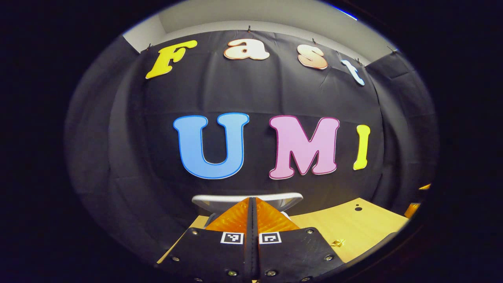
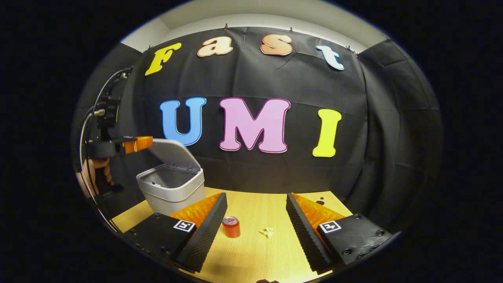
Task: Press the lid of the desktop garbage bin to open it, pick up the crumpled paper on the desktop and throw it into the bin, then pick up the pop can on the desktop and drop it into the bin, and finally close the garbage bin lid.
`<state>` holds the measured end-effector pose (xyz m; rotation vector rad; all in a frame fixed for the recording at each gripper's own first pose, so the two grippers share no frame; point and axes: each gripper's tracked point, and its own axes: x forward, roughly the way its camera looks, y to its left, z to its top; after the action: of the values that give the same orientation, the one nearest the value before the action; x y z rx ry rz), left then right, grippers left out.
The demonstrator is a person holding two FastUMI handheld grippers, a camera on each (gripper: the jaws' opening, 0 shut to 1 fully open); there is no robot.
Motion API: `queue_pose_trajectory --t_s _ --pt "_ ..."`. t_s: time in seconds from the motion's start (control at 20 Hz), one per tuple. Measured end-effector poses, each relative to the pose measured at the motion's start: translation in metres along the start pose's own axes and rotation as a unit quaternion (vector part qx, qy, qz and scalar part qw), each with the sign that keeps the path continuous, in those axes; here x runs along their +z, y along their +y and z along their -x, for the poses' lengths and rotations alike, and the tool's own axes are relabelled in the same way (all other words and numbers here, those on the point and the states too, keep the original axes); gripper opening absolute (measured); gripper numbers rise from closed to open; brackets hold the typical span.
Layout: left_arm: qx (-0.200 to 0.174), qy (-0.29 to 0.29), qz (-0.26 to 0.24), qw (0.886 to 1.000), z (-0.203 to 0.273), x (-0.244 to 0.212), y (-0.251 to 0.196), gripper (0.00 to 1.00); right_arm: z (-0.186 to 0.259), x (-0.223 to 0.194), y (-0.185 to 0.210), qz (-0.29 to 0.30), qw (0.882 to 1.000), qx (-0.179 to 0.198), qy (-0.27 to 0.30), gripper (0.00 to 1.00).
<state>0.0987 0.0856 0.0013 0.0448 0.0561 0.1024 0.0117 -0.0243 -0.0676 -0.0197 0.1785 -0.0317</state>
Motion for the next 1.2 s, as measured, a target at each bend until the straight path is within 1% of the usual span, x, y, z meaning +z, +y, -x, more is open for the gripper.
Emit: queue_pose_trajectory --t_s 0.2,0.4,0.5,0.6,0.65,0.7,0.75,0.8,0.9,0.95,1.1,1.2 --pt "-0.003 -0.046 0.016 0.999 0.024 0.040 -0.011 0.01 -0.004 -0.008 0.001 -0.008 1.000 0.004 0.019 0.98" --pt "0.001 -0.069 0.017 0.998 0.052 0.055 -0.023 0.01 -0.008 -0.012 0.000 -0.002 1.000 0.007 0.025 0.98" --pt "-0.003 -0.070 0.021 0.997 0.063 0.053 -0.034 0.01 -0.009 -0.014 -0.002 0.001 1.000 0.006 0.027 0.98" --pt "-0.020 -0.066 0.021 0.997 0.073 0.043 -0.049 0.01 -0.013 -0.018 -0.005 0.002 0.999 0.006 0.034 0.98" --pt "-0.026 -0.064 0.019 0.997 0.079 0.037 -0.055 0.03 -0.014 -0.018 -0.005 0.001 0.999 0.006 0.037 0.98" --pt "-0.031 -0.062 0.017 0.997 0.081 0.031 -0.060 0.11 -0.014 -0.017 -0.006 -0.001 0.999 0.006 0.037 0.98" --pt "-0.036 -0.054 0.015 0.998 0.083 0.022 -0.066 0.17 -0.016 -0.014 -0.007 -0.002 0.999 0.006 0.033 0.98" --pt "-0.038 -0.044 0.014 0.998 0.085 0.014 -0.071 0.29 -0.016 -0.012 -0.007 -0.003 1.000 0.006 0.030 0.98" --pt "-0.048 -0.022 0.018 0.998 0.084 -0.003 -0.082 0.80 -0.020 -0.010 -0.009 0.000 1.000 0.007 0.024 0.98" --pt "-0.050 -0.021 0.023 0.998 0.087 -0.005 -0.085 0.87 -0.021 -0.011 -0.011 0.002 1.000 0.008 0.024 0.98" --pt "-0.052 -0.030 0.038 0.997 0.091 -0.003 -0.090 0.87 -0.029 -0.017 -0.018 0.006 0.999 0.006 0.030 0.98" --pt "-0.048 -0.025 0.035 0.998 0.091 -0.006 -0.089 0.87 -0.041 -0.027 -0.024 0.005 0.999 0.005 0.053 0.98"
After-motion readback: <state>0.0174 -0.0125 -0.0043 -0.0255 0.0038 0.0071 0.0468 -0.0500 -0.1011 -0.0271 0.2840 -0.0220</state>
